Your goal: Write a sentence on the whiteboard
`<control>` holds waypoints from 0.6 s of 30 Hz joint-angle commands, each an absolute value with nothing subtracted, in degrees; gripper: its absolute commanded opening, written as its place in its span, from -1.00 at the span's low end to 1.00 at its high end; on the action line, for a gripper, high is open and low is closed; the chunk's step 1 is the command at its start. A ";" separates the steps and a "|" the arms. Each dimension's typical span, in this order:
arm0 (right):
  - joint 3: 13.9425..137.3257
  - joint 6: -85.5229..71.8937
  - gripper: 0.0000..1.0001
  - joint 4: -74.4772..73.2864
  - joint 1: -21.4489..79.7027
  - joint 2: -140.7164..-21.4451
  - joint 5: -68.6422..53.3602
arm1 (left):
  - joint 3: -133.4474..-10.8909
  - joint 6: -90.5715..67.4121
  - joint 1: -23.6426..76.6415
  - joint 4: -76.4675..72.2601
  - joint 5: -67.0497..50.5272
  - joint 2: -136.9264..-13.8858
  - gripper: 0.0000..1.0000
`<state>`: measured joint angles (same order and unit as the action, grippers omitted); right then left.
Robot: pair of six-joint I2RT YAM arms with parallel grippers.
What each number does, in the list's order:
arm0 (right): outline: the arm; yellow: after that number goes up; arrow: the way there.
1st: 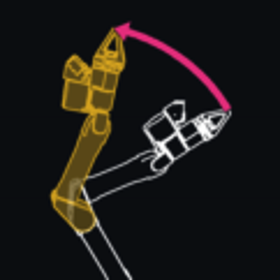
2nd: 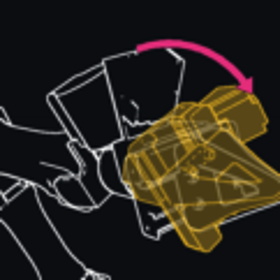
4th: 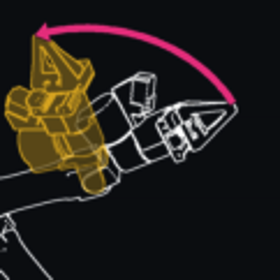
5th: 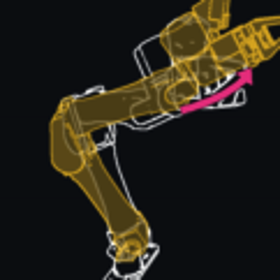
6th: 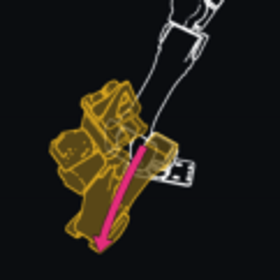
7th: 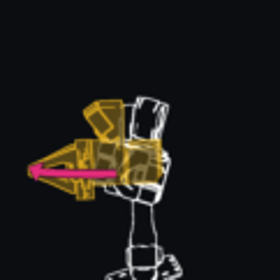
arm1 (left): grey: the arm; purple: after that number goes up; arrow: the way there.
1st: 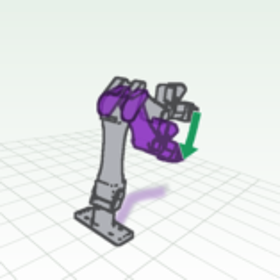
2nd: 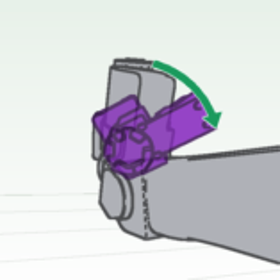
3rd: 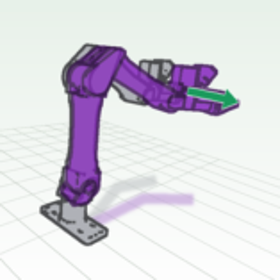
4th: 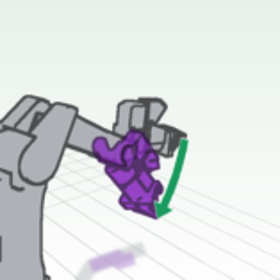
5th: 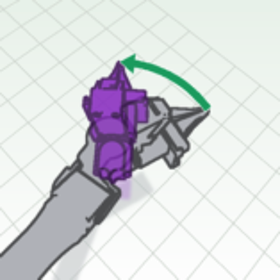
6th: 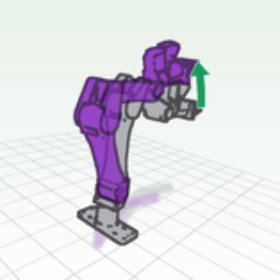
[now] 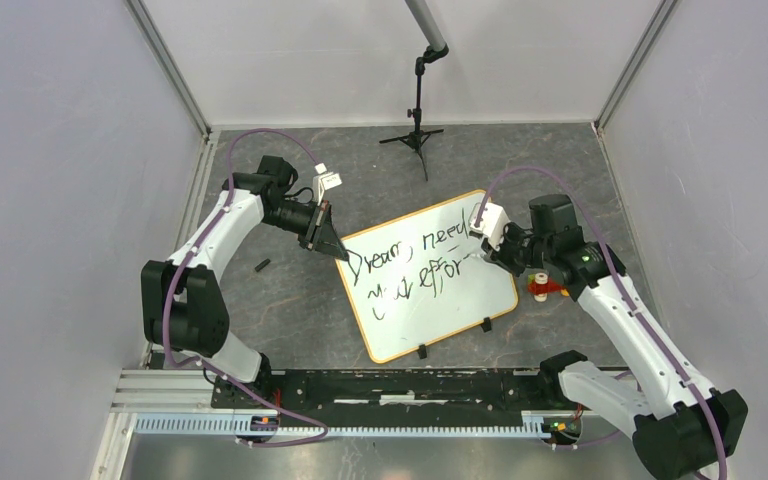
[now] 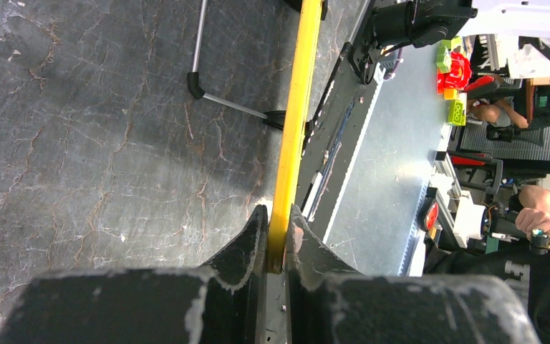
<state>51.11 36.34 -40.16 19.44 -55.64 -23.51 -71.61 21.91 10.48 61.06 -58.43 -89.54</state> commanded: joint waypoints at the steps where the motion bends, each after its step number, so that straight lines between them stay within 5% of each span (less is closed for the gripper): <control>1: 53.92 36.50 -1.00 -38.45 19.17 -56.27 -25.12 | -71.55 22.79 11.43 58.45 -51.86 -91.23 -0.95; 18: 53.73 36.38 -1.00 -37.30 19.16 -58.04 -24.99 | -71.94 23.09 11.43 58.45 -51.94 -91.76 -0.95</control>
